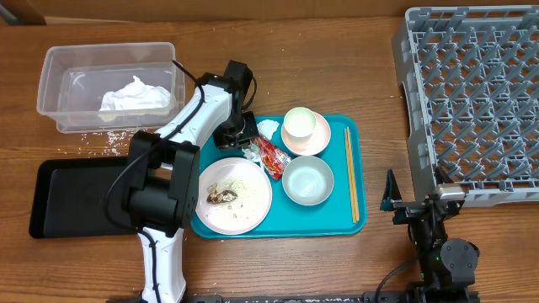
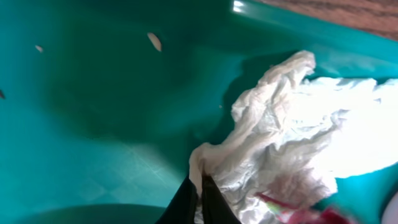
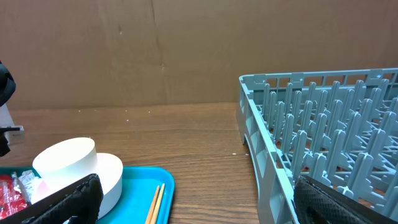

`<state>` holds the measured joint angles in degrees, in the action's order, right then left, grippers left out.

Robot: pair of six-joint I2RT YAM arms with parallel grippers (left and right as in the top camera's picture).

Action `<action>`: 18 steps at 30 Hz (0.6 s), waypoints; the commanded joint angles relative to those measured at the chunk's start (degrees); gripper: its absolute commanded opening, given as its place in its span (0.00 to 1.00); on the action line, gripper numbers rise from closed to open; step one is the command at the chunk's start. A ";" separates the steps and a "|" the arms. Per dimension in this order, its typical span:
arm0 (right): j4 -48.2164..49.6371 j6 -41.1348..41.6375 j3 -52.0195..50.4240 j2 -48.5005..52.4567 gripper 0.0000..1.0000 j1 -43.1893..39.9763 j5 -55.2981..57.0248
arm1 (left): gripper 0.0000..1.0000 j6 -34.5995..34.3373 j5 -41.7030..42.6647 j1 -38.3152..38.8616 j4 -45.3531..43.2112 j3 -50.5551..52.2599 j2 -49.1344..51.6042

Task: Sort waste into correct bins and load items into the dishwasher
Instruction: 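Reach the left gripper to the red wrapper and grasp it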

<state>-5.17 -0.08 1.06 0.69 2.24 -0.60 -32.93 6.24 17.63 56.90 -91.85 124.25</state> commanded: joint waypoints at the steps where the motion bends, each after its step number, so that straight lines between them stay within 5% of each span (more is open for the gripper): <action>1: 0.33 -0.35 -0.59 -0.52 1.00 -0.22 0.52 | 0.04 -0.50 1.27 -0.50 1.81 -1.05 -1.18; 18: 0.33 -0.35 -0.59 -0.52 1.00 -0.22 0.55 | 0.04 1.31 -9.05 -8.35 33.09 -34.91 -1.31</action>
<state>-5.17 -0.05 1.06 0.69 2.24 -0.60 -32.62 1.96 9.67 88.77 -122.39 124.25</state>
